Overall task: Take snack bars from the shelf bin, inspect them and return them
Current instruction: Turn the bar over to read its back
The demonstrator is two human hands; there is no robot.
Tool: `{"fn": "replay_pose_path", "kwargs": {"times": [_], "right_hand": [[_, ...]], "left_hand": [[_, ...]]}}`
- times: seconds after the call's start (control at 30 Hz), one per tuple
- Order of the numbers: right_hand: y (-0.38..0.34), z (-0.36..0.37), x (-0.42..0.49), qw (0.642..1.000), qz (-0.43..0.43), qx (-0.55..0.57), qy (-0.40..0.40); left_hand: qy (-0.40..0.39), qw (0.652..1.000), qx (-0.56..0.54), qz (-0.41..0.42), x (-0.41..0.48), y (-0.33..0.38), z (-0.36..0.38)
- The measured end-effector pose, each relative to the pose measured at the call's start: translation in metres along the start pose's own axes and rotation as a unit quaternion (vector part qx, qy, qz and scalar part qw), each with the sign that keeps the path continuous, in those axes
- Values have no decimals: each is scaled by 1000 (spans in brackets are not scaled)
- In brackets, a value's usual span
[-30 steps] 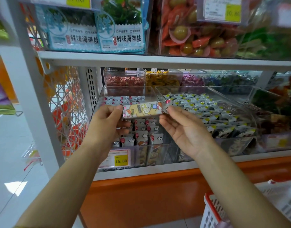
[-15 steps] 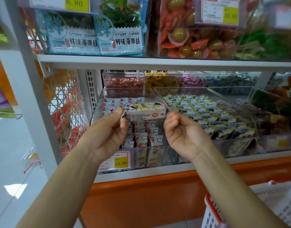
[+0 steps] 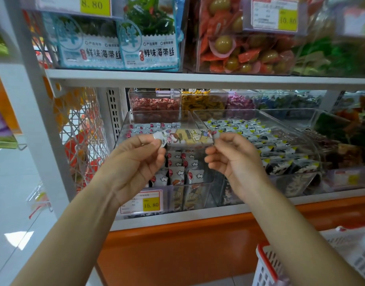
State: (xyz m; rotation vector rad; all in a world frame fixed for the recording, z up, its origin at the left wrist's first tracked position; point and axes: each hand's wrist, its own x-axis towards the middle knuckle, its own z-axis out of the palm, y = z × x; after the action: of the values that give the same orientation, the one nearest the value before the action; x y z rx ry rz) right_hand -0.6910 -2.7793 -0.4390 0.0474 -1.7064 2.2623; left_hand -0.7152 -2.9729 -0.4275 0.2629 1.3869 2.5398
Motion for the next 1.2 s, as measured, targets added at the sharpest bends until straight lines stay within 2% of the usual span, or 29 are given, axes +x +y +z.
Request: {"fn": "replay_pose_path", "kwargs": {"times": [0.1,0.23,0.43,0.6,0.7,0.87,1.07,1.13,1.2], "right_hand": [[0,0,-2,994,-72,-86,-11],[1,3,-3,996,-58,-60,-25],[3,-2,3,994,-75,-67,-45],[6,-3,2,983,-104,-144,-55],[4,-5,1,968,-136,-202,-60],[4,-8,2,962,-153,-217,-64],[6,-5,0,912,-251,-321,-39],[5,-3,-1,886,-292,-359,-31],[4,-2,-1,862,-326,-388,-28]], "left_hand": [[-18,995,82,61,-2,1,-2],[-7,973,207,101,-5,-1,-2],[-2,984,166,61,-3,-4,3],[33,951,286,112,-4,-7,2],[13,934,331,137,-5,-6,3],[-12,907,391,158,-6,-5,8],[1,839,501,211,-5,-8,16],[6,837,504,214,-5,-9,18],[10,851,484,203,-4,-10,18]]}}
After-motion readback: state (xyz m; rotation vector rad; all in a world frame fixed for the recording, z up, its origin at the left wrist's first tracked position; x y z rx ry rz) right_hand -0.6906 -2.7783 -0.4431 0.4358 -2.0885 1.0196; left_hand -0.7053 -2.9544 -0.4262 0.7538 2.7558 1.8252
